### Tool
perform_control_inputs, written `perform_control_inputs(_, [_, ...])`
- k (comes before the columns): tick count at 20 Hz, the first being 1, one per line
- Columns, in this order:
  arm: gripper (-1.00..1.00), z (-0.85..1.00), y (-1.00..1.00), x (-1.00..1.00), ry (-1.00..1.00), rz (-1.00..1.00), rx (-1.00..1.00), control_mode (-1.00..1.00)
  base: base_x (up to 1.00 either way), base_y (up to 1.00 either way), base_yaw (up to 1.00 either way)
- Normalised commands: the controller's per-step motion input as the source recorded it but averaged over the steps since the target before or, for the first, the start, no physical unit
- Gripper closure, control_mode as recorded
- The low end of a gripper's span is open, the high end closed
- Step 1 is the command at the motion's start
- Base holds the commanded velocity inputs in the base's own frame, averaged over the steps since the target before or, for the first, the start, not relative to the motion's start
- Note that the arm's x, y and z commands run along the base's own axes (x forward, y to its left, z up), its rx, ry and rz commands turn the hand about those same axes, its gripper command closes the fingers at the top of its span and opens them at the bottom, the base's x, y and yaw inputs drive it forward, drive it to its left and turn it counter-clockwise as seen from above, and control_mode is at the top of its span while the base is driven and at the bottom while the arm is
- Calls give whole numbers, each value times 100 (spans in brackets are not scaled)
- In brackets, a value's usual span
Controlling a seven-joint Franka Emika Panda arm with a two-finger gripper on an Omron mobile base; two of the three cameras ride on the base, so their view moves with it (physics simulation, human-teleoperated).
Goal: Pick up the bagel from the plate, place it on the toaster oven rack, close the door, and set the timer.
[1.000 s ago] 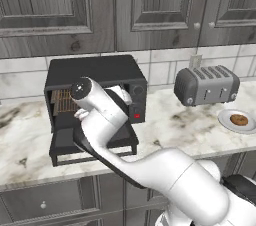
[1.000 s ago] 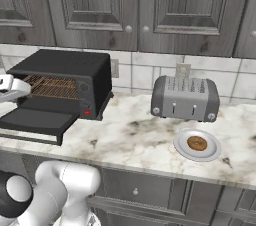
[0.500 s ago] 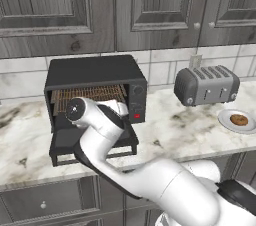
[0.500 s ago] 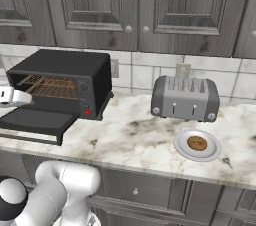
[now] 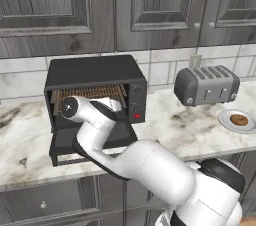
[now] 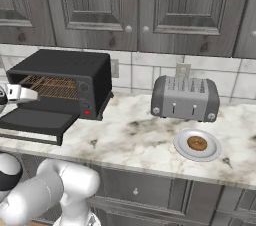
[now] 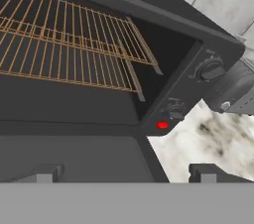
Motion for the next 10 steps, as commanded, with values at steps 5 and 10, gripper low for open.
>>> perform_control_inputs(5, [-100, -20, 14, 42, 0, 0, -9, -100, 0, 0, 0])
perform_control_inputs(10, [-100, -22, 12, 28, 0, 0, -7, -100, 0, 0, 0])
